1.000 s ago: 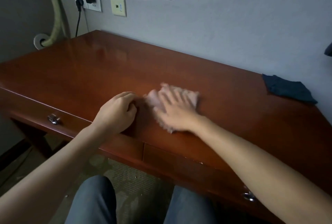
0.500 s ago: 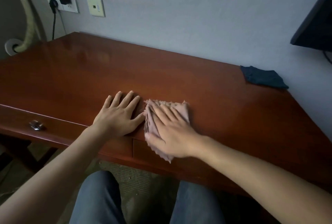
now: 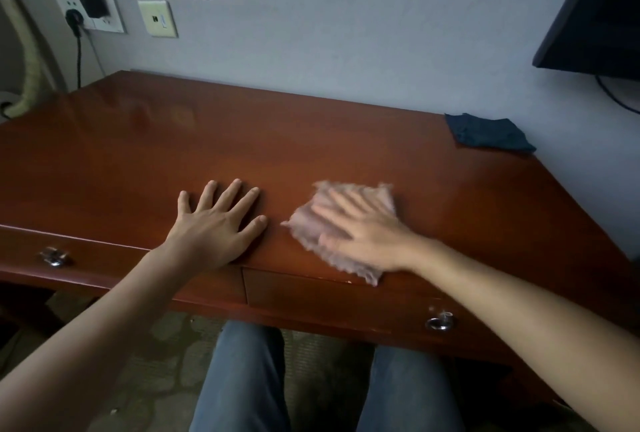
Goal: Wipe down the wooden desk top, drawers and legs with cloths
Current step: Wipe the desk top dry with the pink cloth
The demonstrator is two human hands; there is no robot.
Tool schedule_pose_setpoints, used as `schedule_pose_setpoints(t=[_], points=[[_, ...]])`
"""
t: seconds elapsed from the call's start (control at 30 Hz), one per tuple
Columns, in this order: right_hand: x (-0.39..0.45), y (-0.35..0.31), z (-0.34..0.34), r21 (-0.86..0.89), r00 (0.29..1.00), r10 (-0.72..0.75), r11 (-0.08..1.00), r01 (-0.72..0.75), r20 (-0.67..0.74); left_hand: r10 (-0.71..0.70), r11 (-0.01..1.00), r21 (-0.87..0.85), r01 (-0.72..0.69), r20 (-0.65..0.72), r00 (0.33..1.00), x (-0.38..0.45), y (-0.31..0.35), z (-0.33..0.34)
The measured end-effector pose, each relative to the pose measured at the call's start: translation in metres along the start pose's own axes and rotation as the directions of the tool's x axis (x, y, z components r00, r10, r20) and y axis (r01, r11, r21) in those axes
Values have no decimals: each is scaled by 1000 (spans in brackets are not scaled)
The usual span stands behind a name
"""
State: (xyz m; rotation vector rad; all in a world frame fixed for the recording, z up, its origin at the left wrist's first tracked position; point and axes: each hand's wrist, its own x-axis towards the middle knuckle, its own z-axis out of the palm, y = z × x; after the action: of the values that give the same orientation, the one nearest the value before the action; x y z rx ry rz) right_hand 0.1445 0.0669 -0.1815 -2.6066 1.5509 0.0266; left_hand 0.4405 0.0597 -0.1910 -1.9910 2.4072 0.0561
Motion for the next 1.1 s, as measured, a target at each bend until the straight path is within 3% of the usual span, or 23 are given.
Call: schedule_pose_setpoints(t=[0.07, 0.13, 0.23, 0.3, 0.37, 0.47, 0.57, 0.63, 0.7, 0.77, 0.83, 0.87, 0.9, 0.97, 1.03, 1.1], points=[[10, 36, -8, 68, 950, 311, 948, -310, -3, 3, 1000, 2, -3, 7, 1000, 0, 1, -2], [16, 43, -7, 67, 910, 415, 908, -414, 1, 2, 1000, 8, -2, 8, 1000, -1, 4, -5], [10, -4, -2, 34, 989, 133, 991, -130, -72, 12, 999, -43, -14, -45, 999, 0, 13, -14], [-2, -33, -1, 94, 989, -82, 991, 94, -123, 60, 994, -88, -66, -65, 996, 9, 20, -21], [-1, -31, -4, 136, 984, -132, 980, 148, -123, 112, 984, -129, -119, -64, 992, 25, 25, -24], [30, 14, -11, 13, 992, 122, 993, -121, -34, 157, 977, -137, -164, -58, 986, 53, 31, -27], [64, 61, -22, 10, 889, 454, 890, -456, 59, 183, 974, -122, -189, -57, 981, 80, 37, -29], [78, 66, -26, 26, 860, 502, 862, -506, 86, 185, 974, -120, -191, -56, 981, 98, 38, -32], [79, 43, -22, -14, 925, 369, 929, -369, 94, 186, 974, -116, -193, -68, 980, 117, 38, -32], [66, 11, -11, -52, 996, 80, 996, -77, 51, 187, 974, -115, -197, -91, 978, 136, 37, -31], [52, -5, -4, -41, 986, -163, 986, 164, 24, 192, 973, -115, -202, -86, 978, 151, 39, -27], [55, 2, -3, -34, 984, -174, 984, 175, 20, 195, 974, -107, -201, -68, 978, 155, 40, -23], [63, 14, -6, -39, 993, -114, 993, 115, 21, 196, 975, -97, -199, -43, 980, 158, 40, -19], [89, 52, -15, -63, 986, 164, 985, -162, 29, 190, 978, -89, -190, 2, 982, 159, 40, -13], [118, 92, -26, -36, 902, 428, 904, -427, 50, 189, 979, -80, -187, 29, 981, 160, 39, -12], [139, 113, -34, 5, 837, 547, 837, -547, 35, 195, 979, -63, -193, 41, 980, 159, 42, -14]])
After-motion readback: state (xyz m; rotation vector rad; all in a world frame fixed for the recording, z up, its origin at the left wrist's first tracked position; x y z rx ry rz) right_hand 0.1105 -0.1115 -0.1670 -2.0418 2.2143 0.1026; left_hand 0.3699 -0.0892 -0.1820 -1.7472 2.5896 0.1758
